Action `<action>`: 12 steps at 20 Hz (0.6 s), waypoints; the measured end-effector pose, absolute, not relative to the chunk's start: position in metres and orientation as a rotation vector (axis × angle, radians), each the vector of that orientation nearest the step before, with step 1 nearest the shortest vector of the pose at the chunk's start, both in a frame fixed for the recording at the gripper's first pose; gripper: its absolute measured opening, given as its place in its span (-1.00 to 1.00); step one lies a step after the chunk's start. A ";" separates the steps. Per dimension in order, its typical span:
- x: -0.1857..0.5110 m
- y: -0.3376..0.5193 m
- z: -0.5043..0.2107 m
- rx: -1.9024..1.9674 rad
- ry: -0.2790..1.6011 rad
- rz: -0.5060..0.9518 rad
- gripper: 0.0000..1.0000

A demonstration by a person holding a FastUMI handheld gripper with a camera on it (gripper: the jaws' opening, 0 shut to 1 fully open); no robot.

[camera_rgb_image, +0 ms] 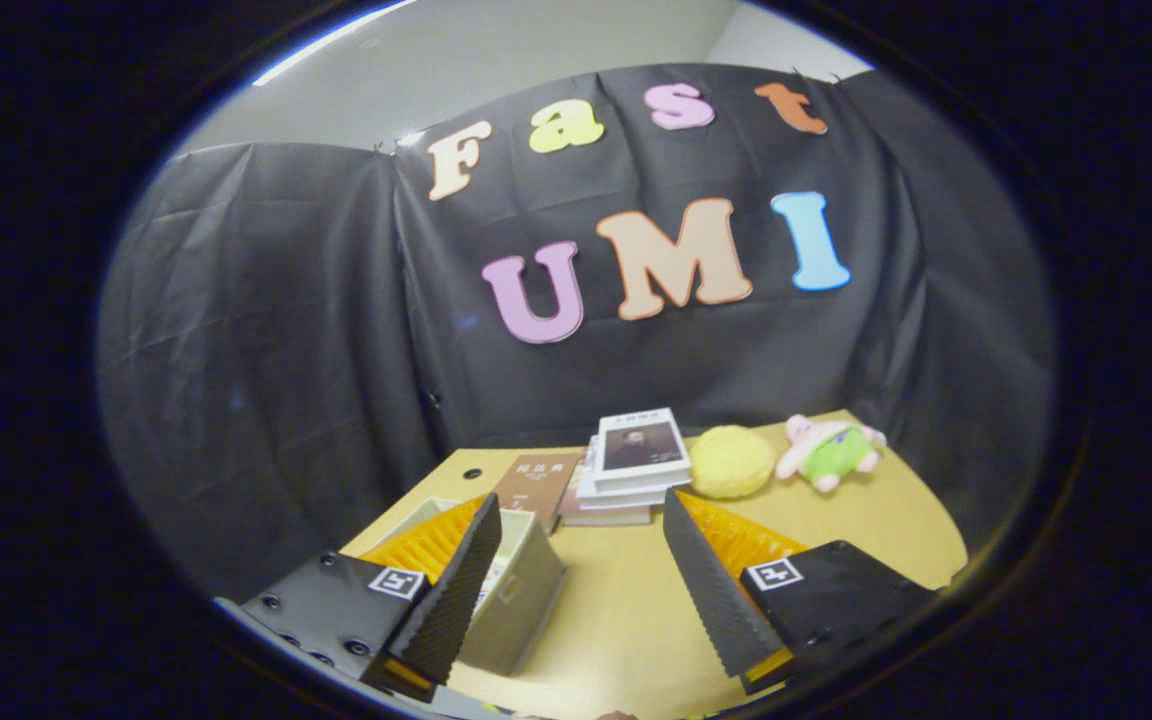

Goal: Open the storage box then place both shoes into the box .Put the left shoe in first, then the right shoe, with the right side of both shoes facing outward in a uniform manner.

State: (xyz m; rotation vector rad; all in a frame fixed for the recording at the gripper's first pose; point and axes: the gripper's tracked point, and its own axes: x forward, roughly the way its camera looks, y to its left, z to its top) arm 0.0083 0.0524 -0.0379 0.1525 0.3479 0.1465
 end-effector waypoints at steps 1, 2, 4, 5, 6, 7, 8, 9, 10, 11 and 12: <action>0.008 0.037 -0.028 0.130 0.308 0.119 1.00; 0.007 0.024 -0.021 0.110 0.277 0.097 1.00; 0.003 -0.001 -0.012 0.077 0.243 0.055 1.00; 0.001 -0.012 -0.009 0.068 0.226 0.036 1.00; 0.000 -0.022 -0.004 0.060 0.213 0.020 1.00; -0.001 -0.032 -0.001 0.053 0.195 0.002 1.00; -0.003 -0.042 0.001 0.045 0.183 -0.014 1.00; -0.006 -0.051 0.004 0.037 0.171 -0.027 1.00; -0.007 -0.057 0.006 0.030 0.158 -0.037 1.00; -0.009 -0.064 0.006 0.017 0.154 -0.049 1.00; -0.010 -0.071 0.008 0.005 0.144 -0.063 1.00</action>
